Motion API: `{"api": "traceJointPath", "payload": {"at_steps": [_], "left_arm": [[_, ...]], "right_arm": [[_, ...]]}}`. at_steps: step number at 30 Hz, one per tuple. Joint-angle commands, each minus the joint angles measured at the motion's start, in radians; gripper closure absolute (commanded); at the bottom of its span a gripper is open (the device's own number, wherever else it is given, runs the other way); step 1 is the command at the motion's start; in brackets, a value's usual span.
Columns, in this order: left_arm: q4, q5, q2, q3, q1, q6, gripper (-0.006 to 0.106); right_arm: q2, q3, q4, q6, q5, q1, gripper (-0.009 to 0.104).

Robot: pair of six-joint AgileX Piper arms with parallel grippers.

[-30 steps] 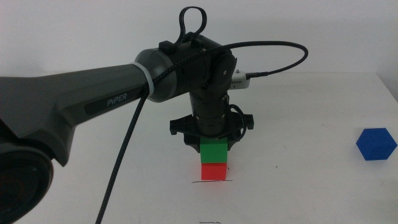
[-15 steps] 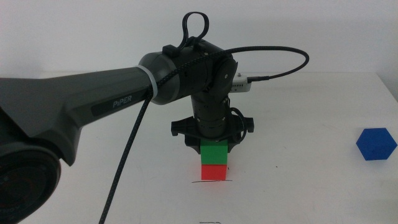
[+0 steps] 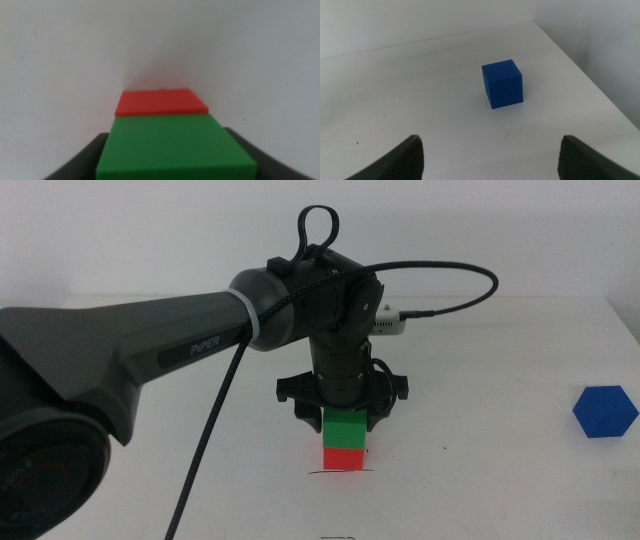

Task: Stack red cubes first, then green, then blue cubes in a specific spot.

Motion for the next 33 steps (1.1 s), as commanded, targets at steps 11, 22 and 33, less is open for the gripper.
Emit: {"api": "traceJointPath", "payload": {"at_steps": [11,22,33], "left_arm": [[0.001,0.008,-0.080,-0.023,-0.007,0.007,0.007],[0.009,0.090,-0.137,-0.035,-0.007,0.013,0.007],[0.008,0.104,-0.243,-0.035,-0.007,0.014,0.007]], "right_arm": [[0.008,-0.010,-0.005,-0.010,-0.071,-0.005,0.014],[0.008,-0.010,-0.005,-0.010,-0.071,-0.005,0.014],[0.008,-0.010,-0.005,-0.010,-0.071,-0.005,0.014]]}}
